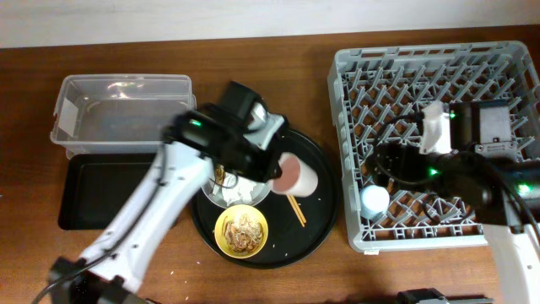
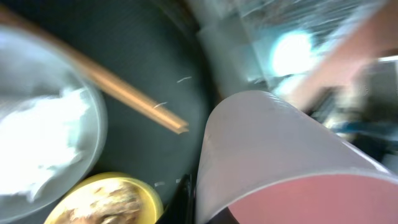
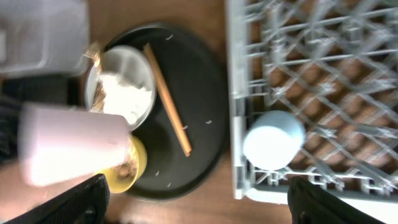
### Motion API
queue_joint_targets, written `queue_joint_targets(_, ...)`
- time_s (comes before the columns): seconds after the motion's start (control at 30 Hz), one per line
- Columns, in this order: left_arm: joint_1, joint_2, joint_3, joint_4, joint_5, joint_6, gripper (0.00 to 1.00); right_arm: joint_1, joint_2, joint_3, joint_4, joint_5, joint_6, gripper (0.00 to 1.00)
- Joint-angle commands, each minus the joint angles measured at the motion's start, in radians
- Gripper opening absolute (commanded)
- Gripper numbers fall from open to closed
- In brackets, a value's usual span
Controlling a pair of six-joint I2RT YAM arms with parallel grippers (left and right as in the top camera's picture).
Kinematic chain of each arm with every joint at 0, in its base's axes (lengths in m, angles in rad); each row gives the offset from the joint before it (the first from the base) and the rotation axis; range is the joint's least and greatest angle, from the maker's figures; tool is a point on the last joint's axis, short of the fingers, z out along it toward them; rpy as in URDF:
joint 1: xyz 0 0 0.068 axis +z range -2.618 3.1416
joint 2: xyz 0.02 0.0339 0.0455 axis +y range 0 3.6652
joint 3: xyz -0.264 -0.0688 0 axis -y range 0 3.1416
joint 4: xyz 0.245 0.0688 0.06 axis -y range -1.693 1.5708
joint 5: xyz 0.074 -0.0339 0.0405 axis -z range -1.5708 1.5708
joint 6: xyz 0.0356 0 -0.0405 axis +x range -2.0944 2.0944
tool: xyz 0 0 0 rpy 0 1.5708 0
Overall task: Sort waste into correct bins and load items into the dishwasher rack
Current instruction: 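Hand the pink cup from the left gripper to the right gripper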
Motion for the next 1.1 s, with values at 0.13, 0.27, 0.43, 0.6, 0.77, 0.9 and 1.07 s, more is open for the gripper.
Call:
queue_joint_targets(0.13,0.297,-0.020,0.038,-0.088,0.872,0.239,0.00,0.001,0.013,-0.107,0.284,-0.768,-0.307,0.97)
queue_joint_targets(0.27,0.274,-0.020,0.038,-0.092,0.902,0.239,0.00,0.135,0.048,-0.107,0.412,-0.839,-0.297,0.93)
queue_joint_targets(0.43,0.250,-0.020,0.038,-0.096,0.902,0.238,0.00,0.188,0.085,-0.107,0.585,-0.857,-0.232,0.92)
queue_joint_targets(0.6,0.242,-0.020,0.038,-0.076,0.901,0.239,0.00,0.247,0.097,-0.107,0.588,-0.876,-0.233,0.65)
queue_joint_targets(0.77,0.242,-0.020,0.038,-0.051,0.901,0.239,0.00,0.251,0.097,-0.107,0.563,-0.861,-0.233,0.72)
queue_joint_targets(0.9,0.242,-0.020,0.038,-0.042,0.866,0.238,0.30,0.177,0.081,-0.106,0.521,-0.832,-0.233,0.55)
queue_joint_targets(1.07,0.242,-0.020,0.038,-0.113,0.492,0.238,0.99,-0.208,-0.019,-0.080,0.072,-0.177,-0.124,0.54)
